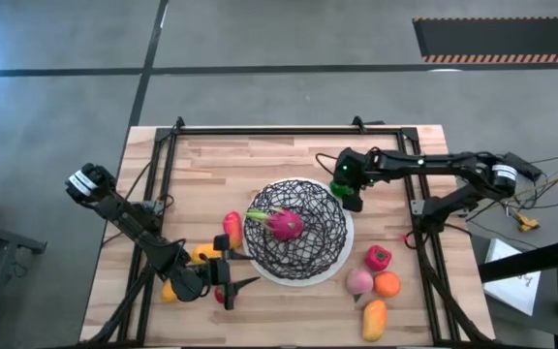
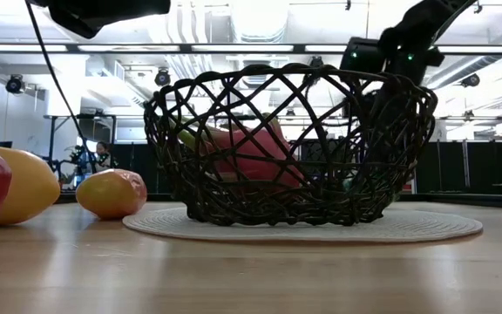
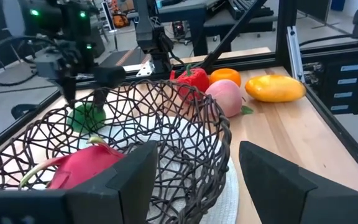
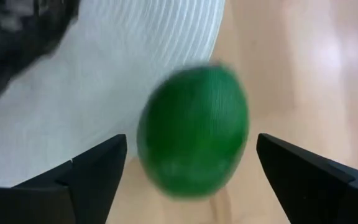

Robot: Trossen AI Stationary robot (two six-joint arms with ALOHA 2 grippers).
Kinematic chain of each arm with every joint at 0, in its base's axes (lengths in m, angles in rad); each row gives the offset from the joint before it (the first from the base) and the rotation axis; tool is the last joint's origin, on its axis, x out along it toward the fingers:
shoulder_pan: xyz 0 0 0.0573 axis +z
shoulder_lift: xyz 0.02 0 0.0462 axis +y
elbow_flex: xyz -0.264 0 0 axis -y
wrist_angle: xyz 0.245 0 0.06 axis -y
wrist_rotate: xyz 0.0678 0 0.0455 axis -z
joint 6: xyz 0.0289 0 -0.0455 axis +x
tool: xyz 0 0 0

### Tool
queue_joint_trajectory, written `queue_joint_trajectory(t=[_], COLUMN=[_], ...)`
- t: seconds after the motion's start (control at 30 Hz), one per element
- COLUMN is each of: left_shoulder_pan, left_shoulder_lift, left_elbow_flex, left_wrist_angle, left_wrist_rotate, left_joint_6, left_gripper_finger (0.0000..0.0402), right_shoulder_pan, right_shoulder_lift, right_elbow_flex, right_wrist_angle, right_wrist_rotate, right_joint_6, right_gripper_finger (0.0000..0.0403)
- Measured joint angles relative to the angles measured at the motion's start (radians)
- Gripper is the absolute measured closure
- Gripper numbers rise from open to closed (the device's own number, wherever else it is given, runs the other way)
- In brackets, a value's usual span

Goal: Build produce basket
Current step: Put the lime into the basket

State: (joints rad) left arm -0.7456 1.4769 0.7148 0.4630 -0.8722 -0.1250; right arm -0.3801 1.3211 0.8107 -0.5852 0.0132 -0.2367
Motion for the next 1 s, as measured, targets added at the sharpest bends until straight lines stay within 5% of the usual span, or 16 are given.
queue_joint_trajectory(t=[0.3, 0.5, 0.57, 0.83, 1.0], left_shoulder_pan=[0.0, 0.0, 0.0, 0.0, 0.004], left_shoulder_lift=[0.0, 0.0, 0.0, 0.001, 0.001], left_elbow_flex=[-0.001, -0.001, -0.001, -0.001, -0.001], left_wrist_angle=[0.0, 0.0, 0.0, 0.0, 0.0], left_wrist_rotate=[0.001, 0.001, 0.001, 0.002, 0.002], left_joint_6=[0.0, 0.0, 0.0, 0.0, 0.0], left_gripper_finger=[0.019, 0.019, 0.019, 0.019, 0.019], right_shoulder_pan=[0.0, -0.001, 0.0, 0.044, 0.135], right_shoulder_lift=[0.104, 0.128, 0.111, -0.074, -0.212], right_elbow_flex=[-0.008, -0.008, -0.008, 0.094, 0.188], right_wrist_angle=[0.091, 0.095, 0.075, -0.219, -0.224], right_wrist_rotate=[0.011, 0.02, 0.067, 0.452, 0.441], right_joint_6=[-0.026, -0.009, 0.0, 0.181, 0.403], right_gripper_finger=[0.0052, 0.0105, 0.0131, 0.0133, 0.0133])
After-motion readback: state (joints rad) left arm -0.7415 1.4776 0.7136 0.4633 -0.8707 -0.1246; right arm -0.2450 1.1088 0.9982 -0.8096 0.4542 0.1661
